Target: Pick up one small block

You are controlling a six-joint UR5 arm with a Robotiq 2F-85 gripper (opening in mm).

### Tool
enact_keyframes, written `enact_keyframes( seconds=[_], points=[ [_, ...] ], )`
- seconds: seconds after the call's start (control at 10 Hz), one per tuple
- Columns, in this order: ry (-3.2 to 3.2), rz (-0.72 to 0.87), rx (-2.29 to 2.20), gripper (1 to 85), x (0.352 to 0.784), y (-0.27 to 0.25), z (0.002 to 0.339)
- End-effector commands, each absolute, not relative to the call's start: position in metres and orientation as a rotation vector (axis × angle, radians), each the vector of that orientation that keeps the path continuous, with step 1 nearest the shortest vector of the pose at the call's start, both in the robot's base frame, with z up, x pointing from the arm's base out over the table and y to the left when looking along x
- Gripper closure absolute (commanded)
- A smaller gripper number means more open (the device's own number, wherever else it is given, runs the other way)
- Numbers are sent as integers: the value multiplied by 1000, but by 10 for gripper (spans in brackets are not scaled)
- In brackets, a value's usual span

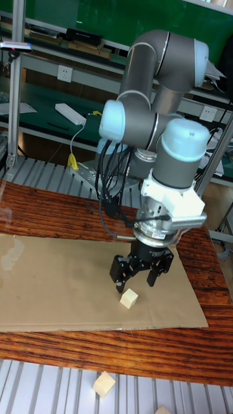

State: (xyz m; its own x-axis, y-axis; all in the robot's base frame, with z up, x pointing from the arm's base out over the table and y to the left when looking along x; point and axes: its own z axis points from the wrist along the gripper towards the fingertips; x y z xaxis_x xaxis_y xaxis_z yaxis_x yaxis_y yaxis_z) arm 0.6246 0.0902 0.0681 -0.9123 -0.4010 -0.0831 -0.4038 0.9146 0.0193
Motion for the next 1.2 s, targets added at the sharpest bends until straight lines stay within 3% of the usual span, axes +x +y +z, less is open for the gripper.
enact_keyframes(
  seconds=[0.0,0.4,1.1],
  points=[
    [2991,90,-672,103,630,97,51],
    [3000,69,-680,203,630,97,38],
    [2996,30,-986,203,592,95,18]
  ],
)
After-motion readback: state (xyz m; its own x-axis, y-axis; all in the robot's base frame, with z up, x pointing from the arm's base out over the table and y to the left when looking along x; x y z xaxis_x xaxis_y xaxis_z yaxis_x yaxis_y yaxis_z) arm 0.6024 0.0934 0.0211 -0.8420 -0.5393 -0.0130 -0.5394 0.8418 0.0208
